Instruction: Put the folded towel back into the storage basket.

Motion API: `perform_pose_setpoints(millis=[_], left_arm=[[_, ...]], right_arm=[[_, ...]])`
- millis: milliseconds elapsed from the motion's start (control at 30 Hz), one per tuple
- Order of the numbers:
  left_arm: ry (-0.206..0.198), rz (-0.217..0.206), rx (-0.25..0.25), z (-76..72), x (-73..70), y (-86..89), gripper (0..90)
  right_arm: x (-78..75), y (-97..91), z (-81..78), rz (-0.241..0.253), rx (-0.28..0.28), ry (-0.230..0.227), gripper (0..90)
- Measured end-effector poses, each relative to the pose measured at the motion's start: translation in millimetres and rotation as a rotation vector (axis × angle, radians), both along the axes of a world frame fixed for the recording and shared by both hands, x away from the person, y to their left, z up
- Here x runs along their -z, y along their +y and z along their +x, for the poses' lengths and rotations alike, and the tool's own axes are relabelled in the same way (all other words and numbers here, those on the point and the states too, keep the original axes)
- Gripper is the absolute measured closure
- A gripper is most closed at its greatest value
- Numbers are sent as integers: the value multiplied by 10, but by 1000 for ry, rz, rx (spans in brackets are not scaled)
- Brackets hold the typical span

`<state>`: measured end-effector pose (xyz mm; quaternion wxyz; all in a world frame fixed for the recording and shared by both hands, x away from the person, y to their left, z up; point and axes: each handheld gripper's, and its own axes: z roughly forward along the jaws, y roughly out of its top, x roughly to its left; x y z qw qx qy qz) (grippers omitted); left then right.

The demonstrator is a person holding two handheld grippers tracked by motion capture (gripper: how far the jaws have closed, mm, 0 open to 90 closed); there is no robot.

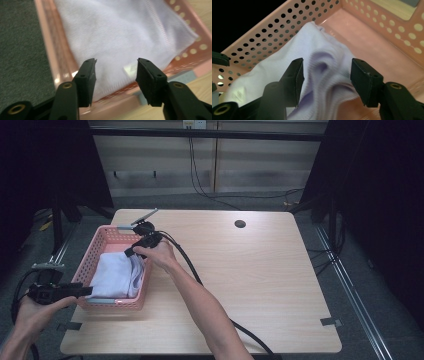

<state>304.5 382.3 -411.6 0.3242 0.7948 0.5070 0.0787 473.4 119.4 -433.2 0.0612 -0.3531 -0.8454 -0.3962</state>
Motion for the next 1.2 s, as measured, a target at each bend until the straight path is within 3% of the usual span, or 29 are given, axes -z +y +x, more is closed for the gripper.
perform_pose_setpoints(millis=[100,300,400,667,700,933,967,1067,1200], left_arm=[[-10,-10,28,-11,-36,-73,459],[-49,-71,26,-22,-91,-157,488],[-64,-64,28,-47,-128,-209,501],[-111,-109,38,-147,-165,-463,540],[-121,-126,36,-166,-173,-507,540],[-159,-139,75,-242,-217,-815,598],[-168,-155,97,-266,-223,-925,603],[-180,-177,123,-302,-220,-1091,605],[-192,-189,140,-298,-183,-1337,607]], right_arm=[[-60,-46,5,18,0,-9,427],[-122,-122,-21,37,-15,-16,415],[-147,-158,-37,52,-24,-18,422],[-278,-368,-162,100,-66,-60,428],[-301,-428,-190,110,-72,-69,429],[-393,-786,-334,135,-48,-120,438],[-419,-947,-411,152,-36,-132,443],[-426,-1120,-517,179,-27,-138,445],[-413,-1422,-656,168,-9,-153,448]])
